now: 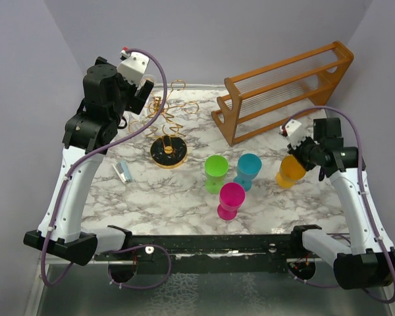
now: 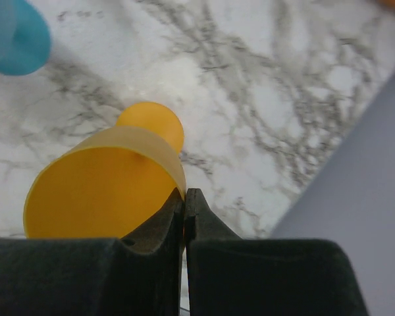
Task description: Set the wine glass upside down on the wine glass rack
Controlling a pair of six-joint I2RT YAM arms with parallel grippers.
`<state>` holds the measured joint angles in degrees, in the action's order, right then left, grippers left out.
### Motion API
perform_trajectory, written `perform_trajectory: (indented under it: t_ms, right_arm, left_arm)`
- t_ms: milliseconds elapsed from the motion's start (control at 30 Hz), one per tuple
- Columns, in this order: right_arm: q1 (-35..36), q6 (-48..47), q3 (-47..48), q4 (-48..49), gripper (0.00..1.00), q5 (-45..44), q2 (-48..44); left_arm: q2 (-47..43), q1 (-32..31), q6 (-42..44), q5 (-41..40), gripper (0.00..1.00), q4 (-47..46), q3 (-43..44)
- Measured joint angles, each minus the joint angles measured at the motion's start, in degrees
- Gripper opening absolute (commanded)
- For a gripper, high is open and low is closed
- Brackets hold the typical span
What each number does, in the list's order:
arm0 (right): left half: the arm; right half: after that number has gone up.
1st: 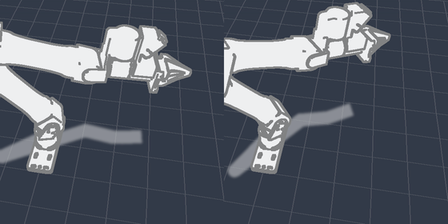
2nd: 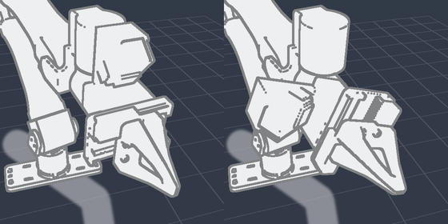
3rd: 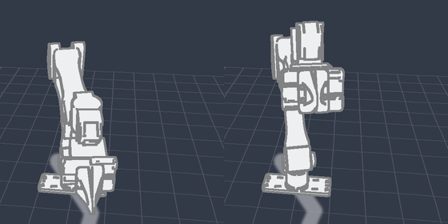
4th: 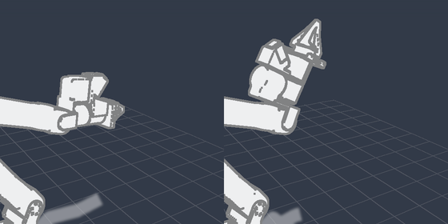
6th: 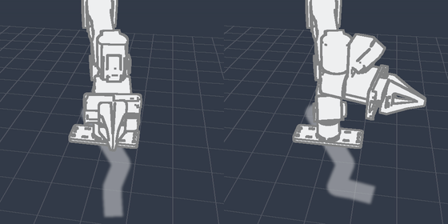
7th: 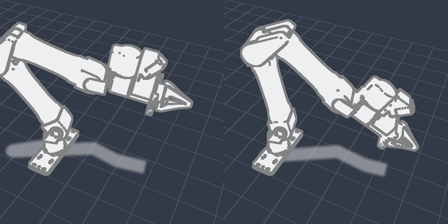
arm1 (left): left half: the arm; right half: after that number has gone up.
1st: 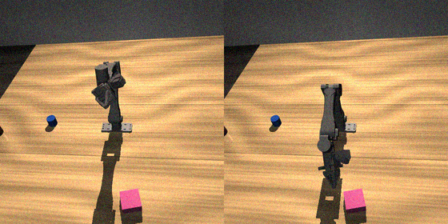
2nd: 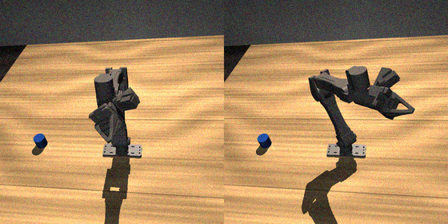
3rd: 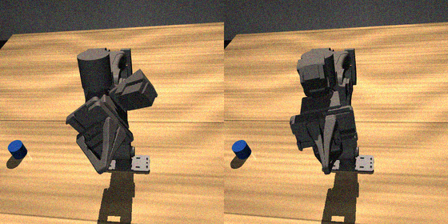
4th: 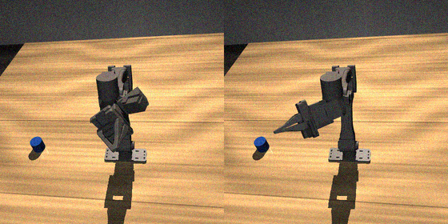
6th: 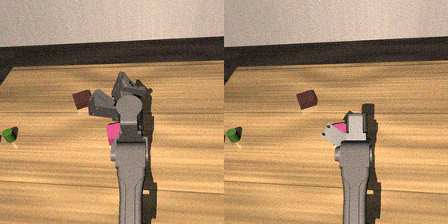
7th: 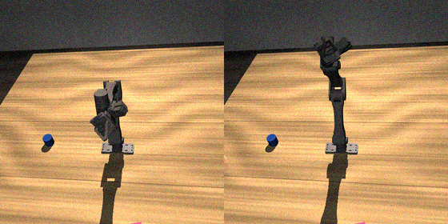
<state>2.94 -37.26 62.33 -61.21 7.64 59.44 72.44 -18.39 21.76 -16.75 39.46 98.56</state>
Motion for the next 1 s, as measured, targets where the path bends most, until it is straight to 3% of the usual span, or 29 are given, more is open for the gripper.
perform_trajectory:
  t_ms: [167,333,700,1000]
  right_arm:
    - [0.00,-1.03,9.14,3.37,0.01,-6.38,-0.35]
    - [-0.04,-0.57,22.27,5.22,0.01,-3.96,-0.31]
    - [-0.04,9.92,37.53,13.22,0.01,20.46,2.71]
    - [-0.04,24.41,38.16,28.11,0.01,35.93,7.28]
  left_arm:
    - [-0.02,0.00,-0.17,2.32,0.99,0.00,0.00]
    - [-0.02,0.00,-1.36,5.44,0.99,0.00,0.11]
    - [0.00,0.00,-11.65,21.18,0.99,-1.36,2.29]
    - [3.41,0.00,-26.43,38.53,0.91,-9.33,2.45]
